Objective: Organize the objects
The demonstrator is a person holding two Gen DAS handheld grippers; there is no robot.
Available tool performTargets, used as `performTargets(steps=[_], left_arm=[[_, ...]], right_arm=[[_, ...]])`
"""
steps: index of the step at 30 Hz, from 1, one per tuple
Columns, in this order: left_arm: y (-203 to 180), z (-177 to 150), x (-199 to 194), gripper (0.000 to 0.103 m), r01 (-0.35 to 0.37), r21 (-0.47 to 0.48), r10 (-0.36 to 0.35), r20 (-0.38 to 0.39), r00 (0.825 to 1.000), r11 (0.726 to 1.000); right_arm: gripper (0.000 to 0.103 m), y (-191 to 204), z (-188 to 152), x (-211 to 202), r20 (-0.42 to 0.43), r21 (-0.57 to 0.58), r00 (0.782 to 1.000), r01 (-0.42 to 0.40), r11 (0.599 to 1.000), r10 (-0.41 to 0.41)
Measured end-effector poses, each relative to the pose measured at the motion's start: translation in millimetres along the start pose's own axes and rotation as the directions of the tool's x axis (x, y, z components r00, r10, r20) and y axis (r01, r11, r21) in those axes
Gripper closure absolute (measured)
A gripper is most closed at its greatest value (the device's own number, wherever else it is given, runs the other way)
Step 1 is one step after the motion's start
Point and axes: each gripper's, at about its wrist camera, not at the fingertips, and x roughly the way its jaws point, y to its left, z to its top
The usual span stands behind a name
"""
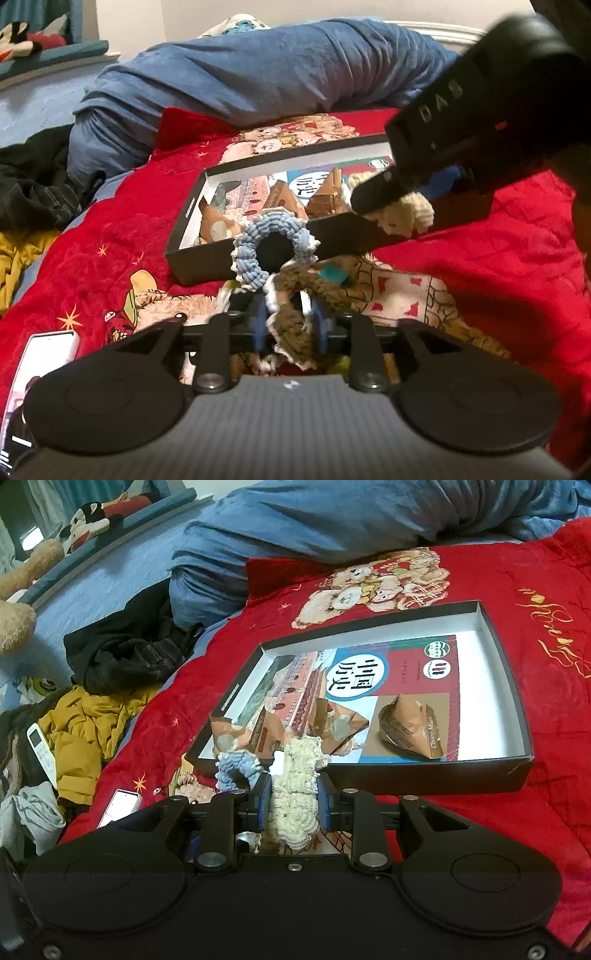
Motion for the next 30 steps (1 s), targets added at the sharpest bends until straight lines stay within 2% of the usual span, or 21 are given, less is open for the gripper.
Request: performTargets(steps=[4, 8, 13, 17, 19, 20, 25, 26, 27, 28, 30], left_arm=[[4, 0, -14, 0.052, -0.009, -0.009, 0.009, 0.028, 1.0, 1.0], [7, 0, -30, 0.052, 0.023, -0.014, -0.022, 0.07, 0.997, 1.0], [5, -1, -26, 0.052, 0.081, -0.033, -0.082, -0.015, 0.997, 0.996], [6, -3, -21, 0.051, 0.069, -0.043, -0.071, -0.054, 0.996, 0.997], [7, -3, -18, 0.043, 0.049, -0.049, -0.053, -0.076, 0.996, 0.998], [8, -4, -17, 0.043, 0.048, -0.057, -0.053, -0.085, 0.995, 0.997], [5, -3, -14, 0.043, 0.04, -0.041, -0.043, -0.067, 0.997, 0.998], [4, -2, -13, 0.047, 0.041, -0.035, -0.043, -0.07, 0.997, 0.999], [3, -1, -11, 0.063, 0.043, -0.03, -0.045, -0.08, 0.996, 0.999], [3, -1, -9, 0.072, 0.048, -0.029, -0.05, -0.088, 0.995, 0.998], [2, 1, -9, 0.08, 0.04, -0.025, -0.042, -0.075, 0.996, 0.999]], right_arm=[[0.078, 0, 0, 0, 0.0, -0.003, 1.0, -0.002, 1.0, 0.002], [0.078, -1, -1, 1, -0.002, 0.002, 1.0, -0.001, 1.0, 0.001], [0.077, -2, -2, 1, -0.001, 0.007, 1.0, -0.002, 1.0, 0.002], [0.077, -2, -1, 1, -0.003, 0.013, 1.0, -0.001, 1.0, 0.001], [0.077, -3, -1, 1, -0.006, 0.018, 1.0, -0.001, 1.0, 0.001], [0.077, -3, -2, 1, -0.008, 0.019, 1.0, -0.002, 1.0, 0.002], [0.077, -2, -1, 3, -0.01, 0.017, 1.0, -0.002, 1.0, 0.003], [0.077, -2, -1, 3, -0.012, 0.018, 1.0, -0.001, 1.0, 0.001], [0.077, -3, -1, 3, -0.013, 0.019, 1.0, -0.002, 1.0, 0.002], [0.077, -2, -1, 4, -0.014, 0.02, 1.0, -0.002, 1.0, 0.002], [0.077, -2, -1, 4, -0.016, 0.016, 1.0, -0.001, 1.0, 0.001]])
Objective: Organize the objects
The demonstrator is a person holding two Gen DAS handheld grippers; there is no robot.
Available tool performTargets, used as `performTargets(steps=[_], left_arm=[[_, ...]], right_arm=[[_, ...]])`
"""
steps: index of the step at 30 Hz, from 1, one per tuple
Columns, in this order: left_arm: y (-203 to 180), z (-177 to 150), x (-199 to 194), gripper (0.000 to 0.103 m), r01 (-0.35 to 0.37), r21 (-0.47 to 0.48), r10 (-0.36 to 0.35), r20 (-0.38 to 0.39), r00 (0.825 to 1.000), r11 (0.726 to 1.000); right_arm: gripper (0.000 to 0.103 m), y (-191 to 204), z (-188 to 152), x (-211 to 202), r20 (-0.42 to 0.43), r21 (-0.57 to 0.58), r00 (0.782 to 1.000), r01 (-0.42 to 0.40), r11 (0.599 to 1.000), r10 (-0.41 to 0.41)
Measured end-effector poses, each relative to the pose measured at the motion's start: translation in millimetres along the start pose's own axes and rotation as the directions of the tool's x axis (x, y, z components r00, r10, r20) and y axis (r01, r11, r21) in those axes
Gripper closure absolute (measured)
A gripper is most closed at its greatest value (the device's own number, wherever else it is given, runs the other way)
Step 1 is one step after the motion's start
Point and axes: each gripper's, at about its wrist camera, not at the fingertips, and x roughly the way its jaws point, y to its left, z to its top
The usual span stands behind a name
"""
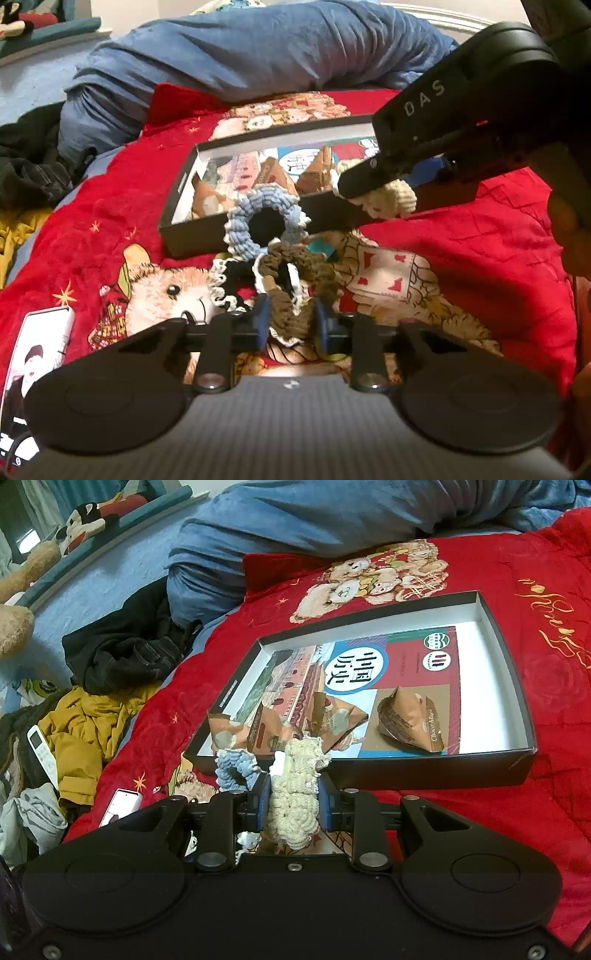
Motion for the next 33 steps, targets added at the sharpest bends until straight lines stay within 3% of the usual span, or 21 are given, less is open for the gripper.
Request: performTargets(steps=[1, 2, 10, 33], left_arm=[[0, 0, -1, 0.089, -0.008, 0.006, 0.008, 0.012, 1.0, 1.0], [-1, 0, -3, 0.09, -0.021, 0.01, 0.021, 0.027, 0.999, 1.0], [0, 2, -12, 0.092, -0.039, 0.011, 0.038, 0.087, 0.995, 0.999], [1, 2, -33, 0.093, 0.003, 0.014, -0.006, 0.182, 0.983, 1.0]], right_arm=[[0.077, 0, 0, 0, 0.0, -0.001, 1.0, -0.001, 1.0, 0.001], [0.077, 1, 0, 0, 0.001, -0.002, 1.0, -0.001, 1.0, 0.001], [0.077, -1, 1, 0, 0.005, 0.007, 1.0, 0.0, 1.0, 0.0], [0.077, 0, 1, -2, 0.019, 0.01, 1.0, -0.008, 1.0, 0.007]])
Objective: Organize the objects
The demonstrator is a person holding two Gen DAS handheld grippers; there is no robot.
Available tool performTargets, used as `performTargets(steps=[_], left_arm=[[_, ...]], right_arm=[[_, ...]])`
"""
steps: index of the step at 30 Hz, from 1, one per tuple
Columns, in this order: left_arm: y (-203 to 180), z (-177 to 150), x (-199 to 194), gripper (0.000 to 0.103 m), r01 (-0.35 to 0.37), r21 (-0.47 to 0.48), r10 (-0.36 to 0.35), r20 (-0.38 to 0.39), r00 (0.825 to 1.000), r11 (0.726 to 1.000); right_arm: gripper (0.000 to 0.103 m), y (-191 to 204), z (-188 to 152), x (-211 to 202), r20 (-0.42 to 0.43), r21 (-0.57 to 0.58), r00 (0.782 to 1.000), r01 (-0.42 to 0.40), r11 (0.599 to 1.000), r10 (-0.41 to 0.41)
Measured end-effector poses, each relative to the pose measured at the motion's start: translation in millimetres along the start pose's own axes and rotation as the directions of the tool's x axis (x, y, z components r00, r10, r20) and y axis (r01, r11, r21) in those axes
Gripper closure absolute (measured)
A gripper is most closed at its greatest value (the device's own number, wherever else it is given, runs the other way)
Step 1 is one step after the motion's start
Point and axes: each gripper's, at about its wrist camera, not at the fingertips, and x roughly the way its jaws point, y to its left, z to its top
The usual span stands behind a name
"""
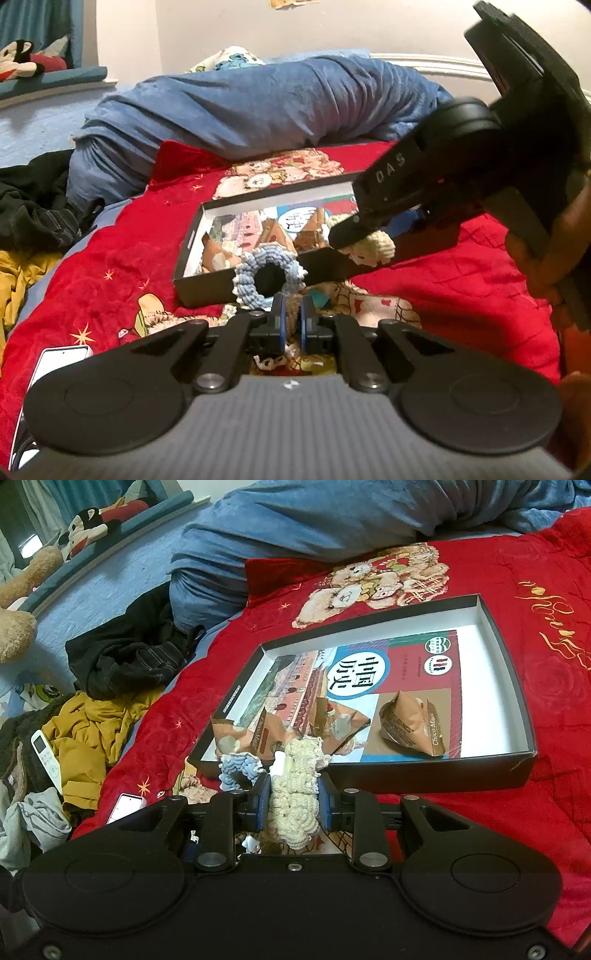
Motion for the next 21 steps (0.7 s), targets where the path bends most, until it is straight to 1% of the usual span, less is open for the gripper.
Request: performTargets(steps=[3, 6, 9, 10, 13, 17, 19, 20, 21], left_arm=[[2, 2, -4, 0.094, 0.0, -0.005, 0.0, 0.035, 0.999, 1.0], [2, 2, -8, 0.095, -0.009, 0.0, 0.009, 0.072, 0.997, 1.0], [2, 4, -13, 0.097, -0.022, 0.002, 0.022, 0.106, 0.994, 1.0], [3, 5, -13, 0.099, -0.024, 0.001, 0.024, 0.116, 0.993, 1.0], [4, 7, -15, 0.1, -0.033, 0.0, 0.033, 0.14, 0.99, 0.999], [5, 8, -10, 0.101, -0.031, -0.007, 0.031, 0.118, 0.993, 1.0], [5, 6, -7, 0.1, -0.026, -0.01, 0.027, 0.087, 0.996, 1.0], [6, 6, -6, 0.099, -0.019, -0.015, 0.02, 0.068, 0.998, 1.0], [6, 5, -6, 0.092, -0.007, -0.02, 0.008, 0.046, 0.999, 1.0]], right_arm=[[0.077, 1, 1, -1, 0.01, -0.002, 1.0, -0.006, 1.0, 0.006], [0.077, 4, 3, -6, 0.045, -0.013, 0.999, 0.011, 1.0, -0.01], [0.077, 2, 6, -11, 0.072, 0.004, 0.997, 0.005, 1.0, -0.006], [0.077, 2, 7, -12, 0.08, 0.004, 0.997, 0.006, 1.0, -0.006], [0.077, 3, 10, -16, 0.103, 0.007, 0.995, 0.002, 1.0, -0.003], [0.077, 3, 13, -19, 0.117, 0.013, 0.993, -0.003, 1.0, 0.002], [0.077, 3, 13, -18, 0.109, 0.012, 0.994, -0.001, 1.0, -0.001], [0.077, 3, 12, -18, 0.103, 0.011, 0.995, 0.0, 1.0, -0.001], [0.077, 3, 12, -17, 0.095, 0.011, 0.995, -0.001, 1.0, 0.0]])
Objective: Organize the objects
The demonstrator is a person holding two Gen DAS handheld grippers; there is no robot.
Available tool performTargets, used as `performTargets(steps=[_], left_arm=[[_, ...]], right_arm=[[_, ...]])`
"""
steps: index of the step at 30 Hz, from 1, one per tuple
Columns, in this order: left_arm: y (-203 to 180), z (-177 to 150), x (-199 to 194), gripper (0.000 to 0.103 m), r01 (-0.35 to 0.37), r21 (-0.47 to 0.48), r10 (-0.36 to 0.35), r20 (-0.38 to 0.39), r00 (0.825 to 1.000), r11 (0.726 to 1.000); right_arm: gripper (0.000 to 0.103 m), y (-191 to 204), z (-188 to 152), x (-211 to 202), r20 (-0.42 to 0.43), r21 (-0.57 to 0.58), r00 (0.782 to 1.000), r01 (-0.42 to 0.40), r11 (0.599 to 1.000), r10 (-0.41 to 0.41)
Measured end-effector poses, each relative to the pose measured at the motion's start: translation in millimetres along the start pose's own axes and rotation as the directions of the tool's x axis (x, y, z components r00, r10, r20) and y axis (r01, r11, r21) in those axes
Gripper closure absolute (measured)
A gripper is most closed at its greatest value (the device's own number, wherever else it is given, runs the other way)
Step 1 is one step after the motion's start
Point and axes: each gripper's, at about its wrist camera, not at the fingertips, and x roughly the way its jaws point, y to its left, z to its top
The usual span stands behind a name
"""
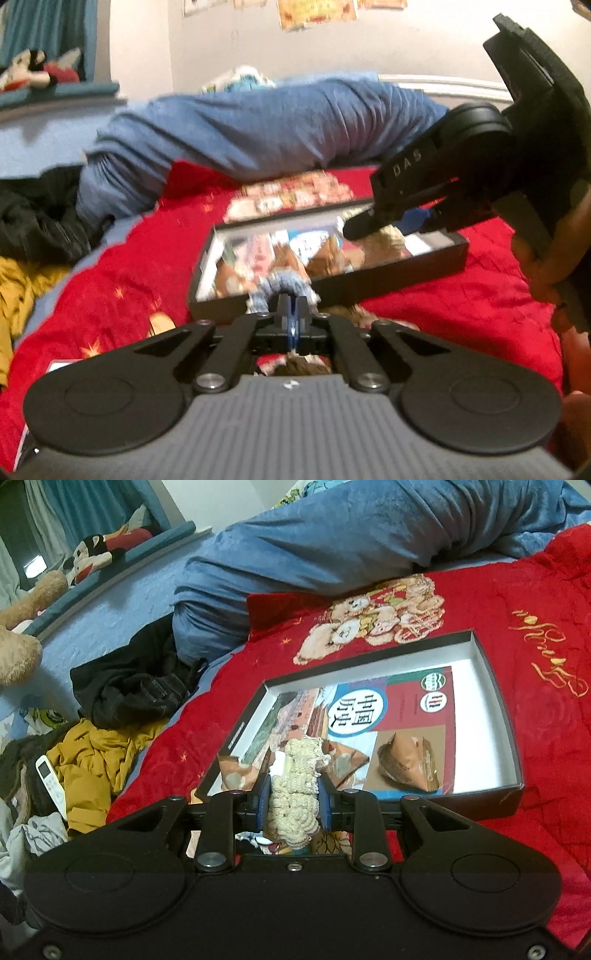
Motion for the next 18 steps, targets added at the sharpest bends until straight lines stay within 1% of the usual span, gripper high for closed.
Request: performTargets(steps=[1, 2, 3, 4, 5, 7, 10, 12, 15, 16, 18], left_arm=[[0, -1, 0, 0.069, 0.013, 0.0, -0.013, -0.011, 1.0, 1.0], [-1, -2, 0, 0.061, 0.015, 0.006, -0.015, -0.017, 1.0, 1.0], [-3, -4, 0, 0.04, 0.004, 0.014, -0.004, -0.017, 1.0, 1.0], [-4, -5, 1, 0.029, -0.002, 0.018, 0.002, -0.013, 1.0, 1.0], [-6, -6, 2, 0.029, -0.006, 0.023, 0.007, -0.013, 1.0, 1.0], [-9, -8, 9, 0.029, -0.006, 0.036, 0.007, -0.037, 0.999, 0.999], [-12, -8, 23, 0.029, 0.01, 0.025, -0.007, -0.114, 0.994, 1.0], [-10, -10, 29, 0.029, -0.018, 0.01, 0.02, -0.15, 0.988, 1.0], [-5, -12, 30, 0.029, -0.068, 0.024, 0.071, -0.181, 0.981, 0.997], [-2, -13, 30, 0.027, -0.078, 0.017, 0.08, -0.21, 0.975, 0.997], [6, -15, 28, 0.026, -0.075, -0.02, 0.067, -0.255, 0.965, 0.997]], right_arm=[[0.077, 0, -2, 1, -0.007, -0.001, 1.0, -0.001, 1.0, 0.001], [0.077, 1, -2, 2, -0.013, -0.003, 1.0, -0.001, 1.0, 0.001], [0.077, 1, -3, 2, -0.019, -0.004, 1.0, -0.001, 1.0, 0.001], [0.077, 1, -3, 3, -0.024, -0.004, 1.0, -0.005, 1.0, 0.005], [0.077, 1, -4, 5, -0.026, -0.003, 1.0, -0.008, 1.0, 0.008], [0.077, 1, -4, 5, -0.029, -0.003, 1.0, -0.01, 1.0, 0.01], [0.077, 0, -5, 6, -0.035, 0.006, 0.999, -0.013, 1.0, 0.013], [0.077, 0, -6, 6, -0.038, 0.011, 0.999, -0.015, 1.0, 0.015], [0.077, -1, -6, 6, -0.038, 0.006, 0.999, -0.017, 1.0, 0.017], [0.077, -1, -7, 6, -0.037, 0.005, 0.999, -0.018, 1.0, 0.018], [0.077, -2, -7, 5, -0.035, 0.01, 0.999, -0.019, 1.0, 0.019]])
